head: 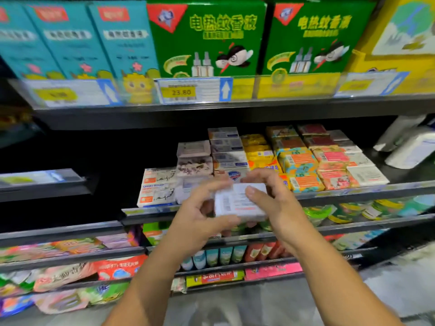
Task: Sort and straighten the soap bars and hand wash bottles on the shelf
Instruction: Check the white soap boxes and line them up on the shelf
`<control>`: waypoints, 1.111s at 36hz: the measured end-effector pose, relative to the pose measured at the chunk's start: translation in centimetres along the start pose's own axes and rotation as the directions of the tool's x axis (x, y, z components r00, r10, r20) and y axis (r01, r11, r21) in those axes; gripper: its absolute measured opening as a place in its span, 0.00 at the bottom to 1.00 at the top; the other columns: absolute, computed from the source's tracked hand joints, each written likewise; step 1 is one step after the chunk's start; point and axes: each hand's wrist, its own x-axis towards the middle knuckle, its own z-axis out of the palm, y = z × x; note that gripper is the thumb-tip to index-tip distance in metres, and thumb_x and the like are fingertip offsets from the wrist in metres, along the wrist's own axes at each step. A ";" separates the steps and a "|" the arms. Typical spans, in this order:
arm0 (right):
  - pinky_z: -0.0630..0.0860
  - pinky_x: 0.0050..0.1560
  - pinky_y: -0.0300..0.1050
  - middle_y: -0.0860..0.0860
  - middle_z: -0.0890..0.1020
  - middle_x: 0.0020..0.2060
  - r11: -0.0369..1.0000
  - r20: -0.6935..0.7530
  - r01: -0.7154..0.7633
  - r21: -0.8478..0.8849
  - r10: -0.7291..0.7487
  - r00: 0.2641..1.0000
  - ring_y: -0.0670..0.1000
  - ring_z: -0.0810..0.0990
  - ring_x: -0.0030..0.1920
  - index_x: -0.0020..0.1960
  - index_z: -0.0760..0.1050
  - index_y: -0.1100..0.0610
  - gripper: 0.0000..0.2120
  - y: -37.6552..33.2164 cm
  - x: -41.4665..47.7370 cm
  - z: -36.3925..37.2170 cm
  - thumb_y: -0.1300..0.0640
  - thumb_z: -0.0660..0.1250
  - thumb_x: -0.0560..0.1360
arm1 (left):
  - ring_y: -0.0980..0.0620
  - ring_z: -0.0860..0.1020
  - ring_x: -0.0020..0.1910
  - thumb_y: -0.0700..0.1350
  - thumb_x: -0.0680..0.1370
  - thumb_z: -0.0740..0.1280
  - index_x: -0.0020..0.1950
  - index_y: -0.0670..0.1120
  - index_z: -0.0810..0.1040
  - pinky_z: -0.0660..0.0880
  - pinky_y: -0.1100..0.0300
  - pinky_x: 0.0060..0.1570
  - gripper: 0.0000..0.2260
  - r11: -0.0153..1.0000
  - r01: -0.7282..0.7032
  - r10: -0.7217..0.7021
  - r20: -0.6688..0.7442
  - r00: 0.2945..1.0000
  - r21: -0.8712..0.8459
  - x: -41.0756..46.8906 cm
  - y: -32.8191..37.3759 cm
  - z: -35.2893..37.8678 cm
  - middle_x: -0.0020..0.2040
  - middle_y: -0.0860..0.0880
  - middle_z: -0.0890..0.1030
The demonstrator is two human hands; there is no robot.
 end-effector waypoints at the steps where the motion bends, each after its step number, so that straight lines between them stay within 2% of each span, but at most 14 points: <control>1: 0.78 0.38 0.49 0.52 0.82 0.57 0.997 -0.006 -0.045 0.058 0.046 0.999 0.58 0.82 0.54 0.54 0.79 0.46 0.06 -0.3 -0.1 0.4 0.53 0.70 0.77 | 0.50 0.77 0.64 0.43 0.68 0.80 0.67 0.53 0.76 0.81 0.53 0.52 0.29 0.999 -0.002 -0.001 0.073 0.997 0.042 -0.2 -0.2 -0.8 0.69 0.52 0.71; 4: 0.75 0.26 0.42 0.53 0.85 0.46 0.925 0.089 -0.268 0.270 0.253 0.963 0.53 0.83 0.39 0.53 0.80 0.54 0.06 -1.1 -0.5 1.3 0.57 0.64 0.82 | 0.57 0.72 0.68 0.42 0.70 0.79 0.65 0.65 0.75 0.77 0.61 0.59 0.29 0.974 -0.040 0.010 0.137 0.991 0.223 -0.8 -0.2 -2.2 0.71 0.59 0.69; 8: 0.79 0.31 0.40 0.60 0.84 0.49 0.856 0.240 -0.325 0.402 0.244 0.940 0.54 0.82 0.36 0.63 0.77 0.60 0.18 -1.2 -0.7 2.6 0.55 0.71 0.75 | 0.58 0.73 0.66 0.52 0.69 0.77 0.59 0.69 0.76 0.77 0.58 0.60 0.22 0.956 -0.022 0.046 -0.074 0.996 0.292 -1.4 -0.1 -3.5 0.66 0.62 0.72; 10: 0.81 0.37 0.43 0.59 0.85 0.52 0.895 0.308 -0.305 0.325 0.205 0.929 0.55 0.84 0.40 0.65 0.76 0.58 0.28 -1.0 -0.9 3.2 0.54 0.80 0.68 | 0.57 0.74 0.66 0.53 0.70 0.78 0.62 0.60 0.76 0.76 0.61 0.60 0.22 0.970 -0.060 0.089 -0.117 0.989 0.237 -1.9 -0.2 -3.9 0.66 0.57 0.73; 13: 0.81 0.51 0.47 0.54 0.85 0.56 0.957 0.280 -0.242 0.159 0.191 0.941 0.53 0.85 0.54 0.62 0.78 0.54 0.21 -1.0 -1.2 4.0 0.58 0.76 0.71 | 0.52 0.80 0.59 0.50 0.75 0.74 0.65 0.48 0.75 0.78 0.61 0.54 0.20 0.997 -0.075 0.079 -0.140 0.987 0.033 -2.7 0.3 -3.7 0.58 0.50 0.82; 16: 0.79 0.57 0.47 0.50 0.86 0.53 0.981 0.169 -0.190 0.042 0.180 0.969 0.50 0.84 0.56 0.59 0.81 0.51 0.18 -1.2 -1.4 4.9 0.53 0.73 0.69 | 0.52 0.82 0.56 0.52 0.75 0.69 0.66 0.52 0.73 0.79 0.59 0.51 0.20 0.999 -0.042 0.035 -0.207 0.978 -0.029 -3.4 0.8 -3.2 0.55 0.54 0.83; 19: 0.79 0.41 0.45 0.52 0.86 0.50 0.989 0.068 -0.143 0.032 0.141 0.988 0.50 0.85 0.45 0.59 0.79 0.50 0.15 -1.2 -1.9 5.9 0.53 0.73 0.73 | 0.56 0.81 0.56 0.47 0.75 0.68 0.70 0.57 0.68 0.79 0.61 0.52 0.23 0.993 -0.047 0.028 -0.173 0.985 -0.108 -3.9 1.2 -3.3 0.57 0.56 0.80; 22: 0.73 0.28 0.44 0.54 0.83 0.52 0.993 -0.048 -0.102 0.053 0.104 0.993 0.50 0.82 0.39 0.59 0.77 0.43 0.11 -0.9 -2.5 6.2 0.56 0.68 0.80 | 0.54 0.81 0.58 0.44 0.72 0.75 0.68 0.58 0.71 0.80 0.57 0.54 0.27 0.997 -0.031 0.028 -0.041 0.999 -0.072 -4.4 0.8 -4.0 0.61 0.55 0.79; 26: 0.69 0.24 0.40 0.56 0.83 0.50 0.969 -0.014 -0.135 0.205 0.141 0.990 0.53 0.80 0.36 0.51 0.79 0.51 0.03 -0.9 -3.3 6.3 0.58 0.67 0.80 | 0.54 0.73 0.68 0.48 0.69 0.79 0.64 0.67 0.74 0.77 0.55 0.61 0.28 0.906 -0.152 0.161 0.010 0.987 0.395 -4.7 -0.4 -5.6 0.68 0.62 0.68; 28: 0.70 0.22 0.38 0.57 0.84 0.45 0.939 0.071 -0.185 0.289 0.172 0.983 0.53 0.80 0.31 0.52 0.78 0.55 0.05 -0.8 -3.7 6.2 0.57 0.70 0.76 | 0.55 0.72 0.68 0.48 0.69 0.78 0.63 0.68 0.75 0.76 0.57 0.62 0.26 0.883 -0.183 0.214 -0.024 0.976 0.432 -4.9 -0.5 -6.0 0.67 0.64 0.70; 32: 0.79 0.34 0.41 0.56 0.84 0.49 0.924 0.292 -0.202 0.324 0.105 0.951 0.53 0.82 0.37 0.59 0.79 0.54 0.28 -0.1 -4.0 5.9 0.53 0.83 0.61 | 0.54 0.77 0.64 0.55 0.67 0.77 0.61 0.64 0.78 0.77 0.61 0.59 0.22 0.968 -0.137 0.171 -0.150 0.974 0.212 -5.6 -0.3 -6.0 0.65 0.56 0.77; 36: 0.79 0.48 0.42 0.53 0.85 0.55 0.996 0.217 -0.088 0.031 0.079 0.973 0.53 0.84 0.51 0.60 0.80 0.51 0.21 -0.1 -3.9 6.3 0.57 0.79 0.68 | 0.52 0.82 0.54 0.49 0.75 0.74 0.62 0.46 0.77 0.79 0.61 0.47 0.18 0.996 -0.045 0.026 -0.225 0.974 -0.082 -6.2 0.4 -5.1 0.55 0.51 0.85; 38: 0.80 0.54 0.44 0.53 0.85 0.55 0.996 0.186 -0.091 0.008 0.088 0.979 0.54 0.84 0.56 0.61 0.78 0.56 0.20 -0.3 -3.9 6.5 0.58 0.77 0.71 | 0.52 0.83 0.53 0.47 0.74 0.69 0.64 0.44 0.76 0.79 0.63 0.46 0.19 0.991 -0.048 0.015 -0.254 0.967 -0.123 -6.3 0.9 -4.5 0.54 0.51 0.85; 40: 0.81 0.51 0.46 0.51 0.85 0.54 0.994 0.149 -0.104 0.043 0.096 0.984 0.54 0.84 0.55 0.62 0.76 0.56 0.20 -0.7 -3.9 6.6 0.59 0.73 0.71 | 0.53 0.82 0.55 0.44 0.73 0.69 0.68 0.46 0.72 0.80 0.61 0.48 0.23 0.985 -0.065 0.022 -0.262 0.965 -0.159 -6.3 1.2 -4.2 0.57 0.53 0.83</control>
